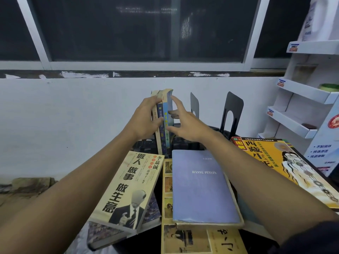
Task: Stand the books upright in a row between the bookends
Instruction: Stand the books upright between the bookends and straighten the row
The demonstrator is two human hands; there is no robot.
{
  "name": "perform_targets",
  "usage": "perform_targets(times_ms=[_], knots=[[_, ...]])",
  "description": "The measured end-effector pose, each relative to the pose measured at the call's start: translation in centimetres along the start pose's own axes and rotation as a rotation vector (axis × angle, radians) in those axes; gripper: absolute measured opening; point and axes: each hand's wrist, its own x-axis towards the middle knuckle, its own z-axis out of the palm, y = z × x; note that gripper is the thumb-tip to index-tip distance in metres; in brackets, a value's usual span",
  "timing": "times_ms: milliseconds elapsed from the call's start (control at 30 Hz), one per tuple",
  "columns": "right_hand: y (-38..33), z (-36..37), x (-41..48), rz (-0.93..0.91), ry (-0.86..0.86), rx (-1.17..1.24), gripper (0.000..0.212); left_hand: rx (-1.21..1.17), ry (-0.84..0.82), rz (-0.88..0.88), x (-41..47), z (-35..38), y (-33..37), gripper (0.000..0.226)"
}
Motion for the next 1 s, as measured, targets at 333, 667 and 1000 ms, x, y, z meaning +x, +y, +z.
perform_targets(times_ms=[333, 667, 1000], knots=[[-0.1, -4.2, -8.3, 0.059, -0.017, -0.113, 0.065, 0.039, -0.106, -0.003, -5.1, -0.4, 4.1, 0.065], [0.4, -2.8, -18.1, 0.24, 0.022, -0.199, 0.067, 0.022, -0.493, -0.136, -11.4, 1.8, 5.9, 0.064], [-0.2, -2.2, -17.9, 0.396, -0.187, -0.213, 0.083, -0.061, -0.607, -0.219, -12.6, 3.2, 6.0, 0.067]])
